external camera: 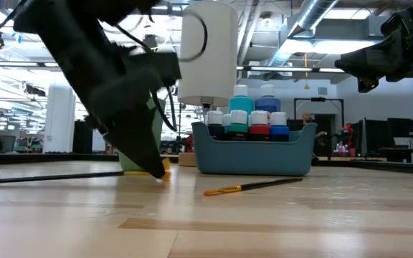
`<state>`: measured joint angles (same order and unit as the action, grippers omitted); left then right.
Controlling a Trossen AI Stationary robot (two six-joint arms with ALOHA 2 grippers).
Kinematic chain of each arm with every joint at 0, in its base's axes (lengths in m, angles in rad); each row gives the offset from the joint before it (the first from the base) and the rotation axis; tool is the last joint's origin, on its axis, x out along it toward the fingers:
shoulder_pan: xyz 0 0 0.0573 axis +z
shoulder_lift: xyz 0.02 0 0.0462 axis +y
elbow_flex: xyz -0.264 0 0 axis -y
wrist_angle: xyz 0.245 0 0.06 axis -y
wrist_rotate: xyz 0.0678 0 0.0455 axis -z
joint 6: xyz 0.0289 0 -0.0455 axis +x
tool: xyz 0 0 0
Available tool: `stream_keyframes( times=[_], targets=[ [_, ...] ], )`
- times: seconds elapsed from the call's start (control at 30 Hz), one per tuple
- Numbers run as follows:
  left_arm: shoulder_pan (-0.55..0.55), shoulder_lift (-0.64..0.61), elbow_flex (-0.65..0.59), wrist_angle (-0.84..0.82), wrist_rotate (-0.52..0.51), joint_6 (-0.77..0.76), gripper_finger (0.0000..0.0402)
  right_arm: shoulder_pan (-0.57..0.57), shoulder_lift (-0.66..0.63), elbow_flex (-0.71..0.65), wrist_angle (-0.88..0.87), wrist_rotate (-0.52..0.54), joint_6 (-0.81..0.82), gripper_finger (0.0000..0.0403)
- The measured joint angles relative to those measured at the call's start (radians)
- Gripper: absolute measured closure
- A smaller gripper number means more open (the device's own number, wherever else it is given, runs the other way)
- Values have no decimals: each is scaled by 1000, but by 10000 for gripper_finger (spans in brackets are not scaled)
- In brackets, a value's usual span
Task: Pick & Place Paint Supplies
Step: Put the right gold paintbrush into the green cup
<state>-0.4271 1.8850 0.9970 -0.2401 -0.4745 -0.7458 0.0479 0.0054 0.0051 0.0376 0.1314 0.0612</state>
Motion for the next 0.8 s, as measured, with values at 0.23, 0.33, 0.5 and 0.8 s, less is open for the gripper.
stream_keyframes(
  times=[0.23, 0.33, 0.5, 0.8],
  targets=[
    [-26, -117, 1, 26, -91, 7, 401, 0, 0, 0, 0, 0, 0, 305],
    [-40, -193, 1, 33, -168, 32, 401, 0, 0, 0, 0, 0, 0, 305],
    [-58, -334, 2, 70, -338, 158, 401, 0, 0, 0, 0, 0, 0, 305],
    [-70, -573, 3, 154, -691, 470, 401, 0, 0, 0, 0, 0, 0, 305]
  ],
)
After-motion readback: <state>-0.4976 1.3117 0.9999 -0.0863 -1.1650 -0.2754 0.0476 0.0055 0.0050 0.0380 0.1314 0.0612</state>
